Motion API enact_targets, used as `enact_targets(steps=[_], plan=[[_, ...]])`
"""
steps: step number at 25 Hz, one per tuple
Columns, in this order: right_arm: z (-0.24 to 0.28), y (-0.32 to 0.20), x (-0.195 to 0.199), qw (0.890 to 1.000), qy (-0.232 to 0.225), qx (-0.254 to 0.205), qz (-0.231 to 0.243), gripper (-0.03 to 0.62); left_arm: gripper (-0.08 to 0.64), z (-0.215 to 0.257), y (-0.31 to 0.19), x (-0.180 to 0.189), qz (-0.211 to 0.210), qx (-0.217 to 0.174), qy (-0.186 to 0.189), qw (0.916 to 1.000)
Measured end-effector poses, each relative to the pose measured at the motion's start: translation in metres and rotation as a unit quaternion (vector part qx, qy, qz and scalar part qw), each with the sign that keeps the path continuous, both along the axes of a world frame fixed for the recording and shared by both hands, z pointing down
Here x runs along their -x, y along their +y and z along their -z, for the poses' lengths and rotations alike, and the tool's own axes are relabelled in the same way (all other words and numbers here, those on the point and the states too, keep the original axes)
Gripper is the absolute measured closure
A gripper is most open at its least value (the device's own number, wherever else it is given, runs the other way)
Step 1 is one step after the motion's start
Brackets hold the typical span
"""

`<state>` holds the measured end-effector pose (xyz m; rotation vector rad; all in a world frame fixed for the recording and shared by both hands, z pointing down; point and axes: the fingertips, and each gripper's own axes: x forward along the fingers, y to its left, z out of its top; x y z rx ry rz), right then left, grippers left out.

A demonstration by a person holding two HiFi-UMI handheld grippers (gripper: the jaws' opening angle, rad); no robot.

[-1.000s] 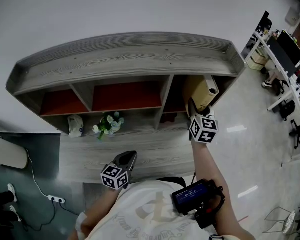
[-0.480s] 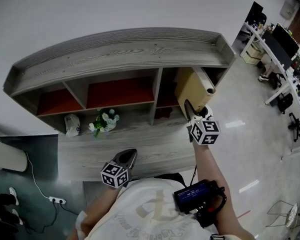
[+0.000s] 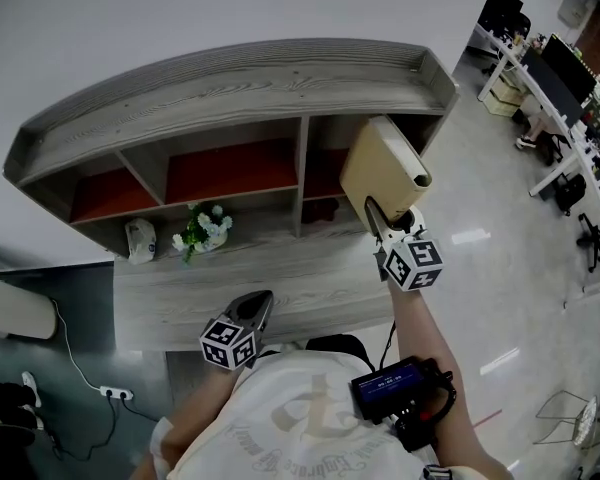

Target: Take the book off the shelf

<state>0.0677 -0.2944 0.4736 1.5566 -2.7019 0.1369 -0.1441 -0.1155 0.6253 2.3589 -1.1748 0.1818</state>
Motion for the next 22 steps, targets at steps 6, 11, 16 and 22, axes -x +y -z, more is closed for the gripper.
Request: enact_targets(steps=[6,11,16,22], plan=[[-0.002,0.023,-0.008,1.0,-0.01,-0.008,0.021,0.385,0.558,-0.003,0.011,-0.012,-0.012,0.002,-0.002,0.9999],[-0.008,0.038,-0.013,0.999,-0.022,-0.009,0.041,0.385,0.558,-0.004,0.012,-0.019,-0.018,0.0,-0.002,0.9998],[-0.013,0.057,-0.018,0.998,-0.031,-0.004,0.056,0.383,0.558,-0.004,0.017,-0.027,-0.027,0.001,-0.004,0.9996],[-0.024,0.072,-0.02,0.996,-0.04,0.006,0.074,0.383,0.558,-0.006,0.019,-0.033,-0.028,0.004,-0.003,0.9996]])
